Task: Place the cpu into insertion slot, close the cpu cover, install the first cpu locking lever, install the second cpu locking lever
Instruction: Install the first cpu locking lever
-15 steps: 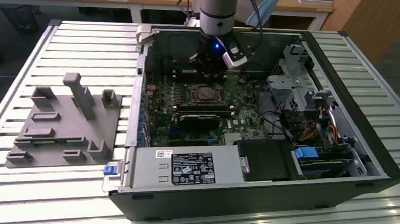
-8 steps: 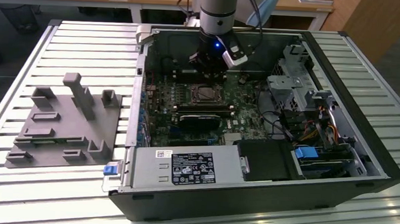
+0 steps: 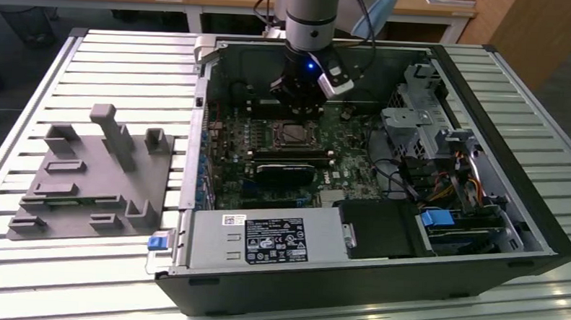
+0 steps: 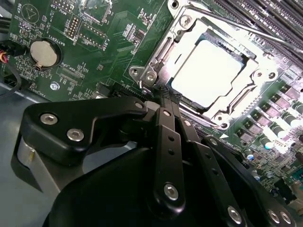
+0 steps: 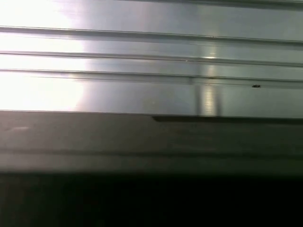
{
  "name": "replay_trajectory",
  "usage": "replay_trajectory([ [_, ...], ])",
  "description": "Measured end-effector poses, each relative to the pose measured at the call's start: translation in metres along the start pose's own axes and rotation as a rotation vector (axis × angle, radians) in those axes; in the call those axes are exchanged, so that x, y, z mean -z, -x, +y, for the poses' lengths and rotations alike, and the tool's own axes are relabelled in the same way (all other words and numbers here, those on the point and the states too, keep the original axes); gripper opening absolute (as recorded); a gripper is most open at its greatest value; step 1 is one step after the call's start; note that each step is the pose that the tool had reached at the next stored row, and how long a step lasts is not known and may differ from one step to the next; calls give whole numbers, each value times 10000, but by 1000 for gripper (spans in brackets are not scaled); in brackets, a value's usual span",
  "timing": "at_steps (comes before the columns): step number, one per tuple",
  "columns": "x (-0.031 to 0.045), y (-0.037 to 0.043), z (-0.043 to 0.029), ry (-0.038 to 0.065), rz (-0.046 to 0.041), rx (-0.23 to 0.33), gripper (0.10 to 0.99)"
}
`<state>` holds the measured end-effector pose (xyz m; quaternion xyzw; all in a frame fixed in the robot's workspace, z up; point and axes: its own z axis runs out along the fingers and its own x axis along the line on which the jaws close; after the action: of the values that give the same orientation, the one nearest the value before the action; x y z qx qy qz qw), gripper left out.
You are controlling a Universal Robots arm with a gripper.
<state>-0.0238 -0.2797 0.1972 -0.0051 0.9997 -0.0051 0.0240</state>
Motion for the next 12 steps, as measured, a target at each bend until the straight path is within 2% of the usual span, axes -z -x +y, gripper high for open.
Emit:
replay_trajectory([
  [1, -4, 2, 0, -2, 1, 0, 106],
  [4, -10, 5, 7, 129, -5, -4, 106],
  [8, -11, 6, 18, 245, -7, -7, 106],
  [12, -6, 7, 23, 291, -9, -10, 106],
])
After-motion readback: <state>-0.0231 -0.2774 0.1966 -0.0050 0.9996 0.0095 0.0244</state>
